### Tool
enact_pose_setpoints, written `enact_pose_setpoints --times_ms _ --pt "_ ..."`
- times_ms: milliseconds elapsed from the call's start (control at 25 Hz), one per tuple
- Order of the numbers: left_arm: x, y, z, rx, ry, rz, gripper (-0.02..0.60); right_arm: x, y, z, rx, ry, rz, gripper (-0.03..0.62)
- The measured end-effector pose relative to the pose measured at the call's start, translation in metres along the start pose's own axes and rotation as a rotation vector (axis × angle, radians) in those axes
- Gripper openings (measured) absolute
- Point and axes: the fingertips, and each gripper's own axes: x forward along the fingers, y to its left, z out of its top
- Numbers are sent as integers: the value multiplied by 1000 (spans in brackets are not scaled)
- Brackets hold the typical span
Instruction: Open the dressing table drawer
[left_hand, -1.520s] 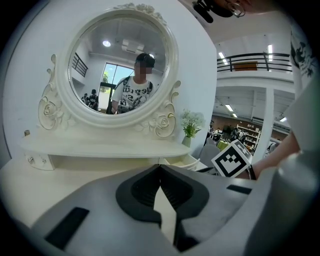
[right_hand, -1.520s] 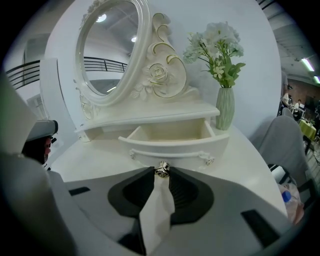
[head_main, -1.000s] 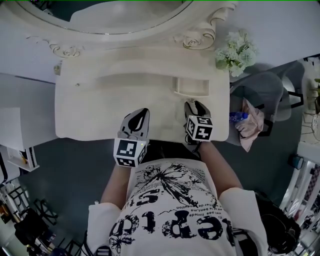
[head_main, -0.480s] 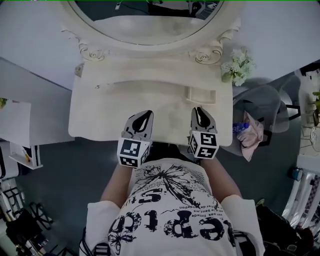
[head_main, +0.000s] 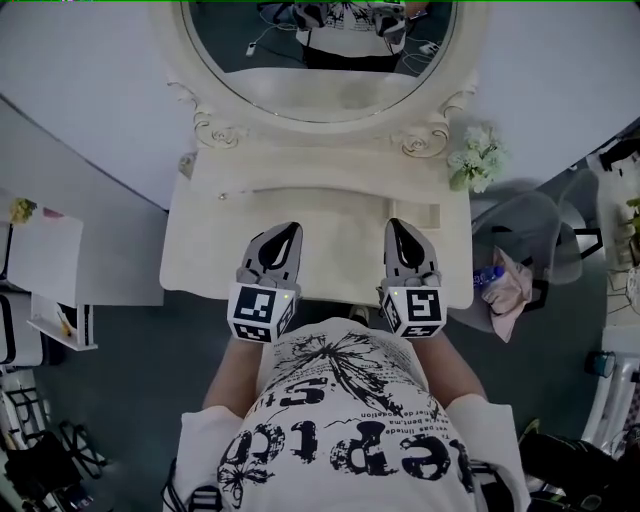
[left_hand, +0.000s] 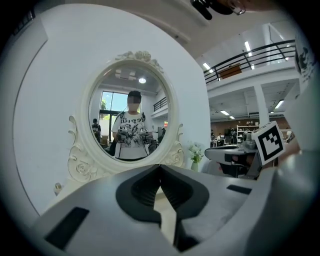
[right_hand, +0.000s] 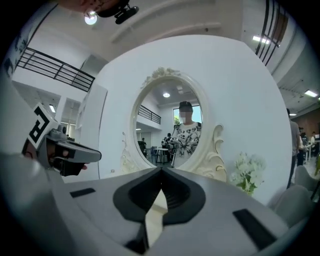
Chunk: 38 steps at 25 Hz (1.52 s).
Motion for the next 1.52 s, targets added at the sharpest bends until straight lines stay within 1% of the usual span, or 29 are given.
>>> enact_pose_setpoints --times_ms 120,200,320,480,680,960,1120,1280,1520 --pt "-7 3 19 45 -48 1 18 -1 13 16 -13 -49 43 17" --pt "-9 5 24 61 -60 2 18 -1 20 20 -13 -64 64 17" --pt "-8 7 22 55 -56 -2 18 1 26 18 -6 -58 81 17" --pt "-4 8 21 42 -55 -12 18 5 26 12 22 -29 79 17" --pt "-1 11 22 40 -62 -15 18 9 27 9 14 -13 83 17" --pt "1 14 23 38 -60 -15 18 13 32 8 19 -15 99 17" --pt "3 13 24 39 -56 -21 18 17 32 5 -1 13 93 17" --pt "5 12 25 46 -58 -28 18 19 34 4 13 16 97 17" --pt "11 16 22 28 -48 -24 18 24 33 3 14 12 102 17"
